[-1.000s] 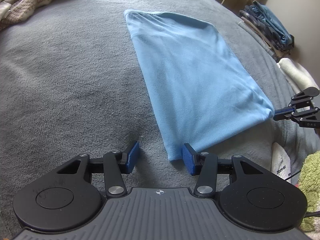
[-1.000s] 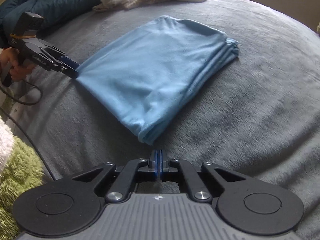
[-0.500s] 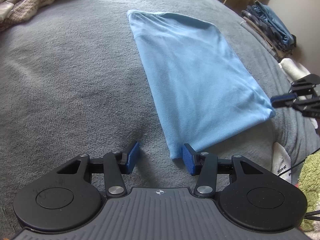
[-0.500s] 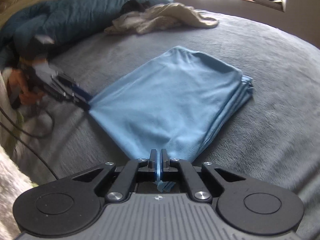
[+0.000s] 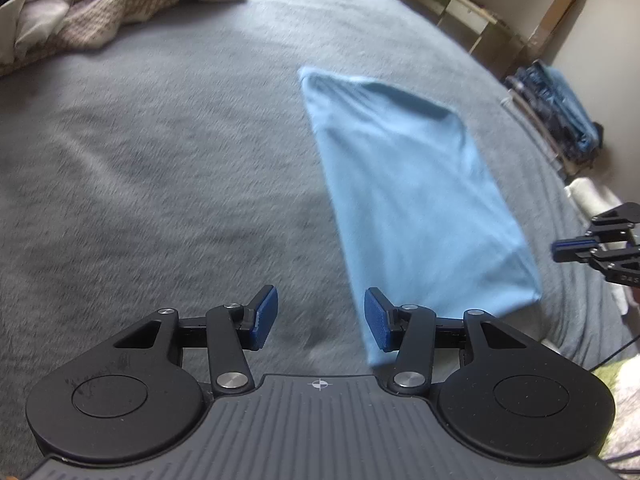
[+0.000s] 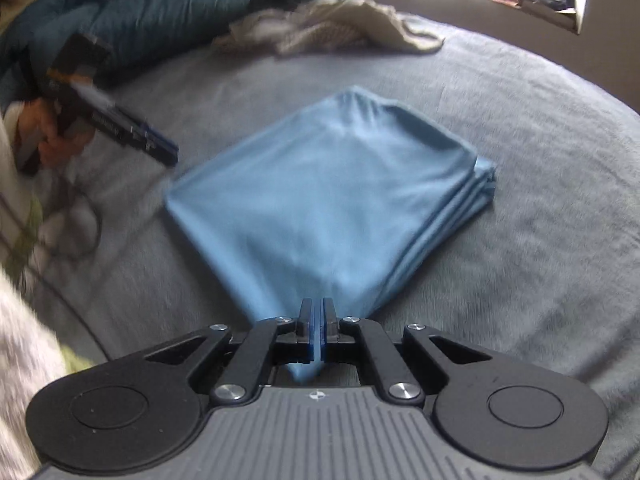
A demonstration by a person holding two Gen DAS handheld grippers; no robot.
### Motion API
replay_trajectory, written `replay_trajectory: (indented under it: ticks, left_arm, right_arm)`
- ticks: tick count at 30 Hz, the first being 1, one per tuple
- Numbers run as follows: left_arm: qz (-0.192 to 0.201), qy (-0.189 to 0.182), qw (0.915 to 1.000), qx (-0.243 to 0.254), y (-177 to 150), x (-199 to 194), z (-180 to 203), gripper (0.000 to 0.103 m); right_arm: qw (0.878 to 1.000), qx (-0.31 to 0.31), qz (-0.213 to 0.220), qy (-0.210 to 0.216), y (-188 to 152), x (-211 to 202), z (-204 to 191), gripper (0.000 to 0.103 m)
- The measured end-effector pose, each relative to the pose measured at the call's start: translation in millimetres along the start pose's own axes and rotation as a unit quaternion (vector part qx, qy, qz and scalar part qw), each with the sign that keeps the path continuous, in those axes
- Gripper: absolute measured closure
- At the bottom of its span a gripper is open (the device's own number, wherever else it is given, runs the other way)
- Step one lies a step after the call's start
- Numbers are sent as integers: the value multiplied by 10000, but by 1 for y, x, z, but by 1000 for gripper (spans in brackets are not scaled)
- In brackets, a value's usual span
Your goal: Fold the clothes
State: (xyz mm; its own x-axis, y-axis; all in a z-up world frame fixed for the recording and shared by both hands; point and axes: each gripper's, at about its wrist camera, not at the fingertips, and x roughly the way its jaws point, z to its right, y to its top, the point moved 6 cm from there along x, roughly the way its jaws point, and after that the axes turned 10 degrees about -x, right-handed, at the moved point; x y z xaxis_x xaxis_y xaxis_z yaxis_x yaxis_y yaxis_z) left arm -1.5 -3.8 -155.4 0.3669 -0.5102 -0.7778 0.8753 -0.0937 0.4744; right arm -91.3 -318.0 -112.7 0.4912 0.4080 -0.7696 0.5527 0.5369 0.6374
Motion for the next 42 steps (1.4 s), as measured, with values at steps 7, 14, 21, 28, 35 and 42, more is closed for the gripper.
replay_trajectory:
  ticks: [7, 14, 21, 28, 35, 42]
  left_arm:
    - [69, -349, 9922, 1193, -14, 23, 50, 55]
    - [-173, -319, 9919, 1219, -27, 37, 42, 55]
    - [-203, -318, 9924, 1170, -26, 36, 41, 55]
    - [-209, -321, 9933, 1091, -25, 33, 35, 54]
    - [-266, -404, 9949, 884, -21, 35, 29, 53]
    - [-255, -386, 9940, 992, -23, 35, 31, 53]
  right_arm:
    - [9979, 92, 90, -639, 17, 50, 22, 100]
    - [9955, 161, -347, -868, -5, 53, 36, 102]
    - [9948, 36, 150, -1006, 43, 62, 41, 100]
    - [9897, 65, -338, -1389, 16, 80, 62, 102]
    - [9878, 227, 193, -1527, 59, 76, 66, 100]
    - [9784, 907, 167, -1851, 52, 116, 117, 101]
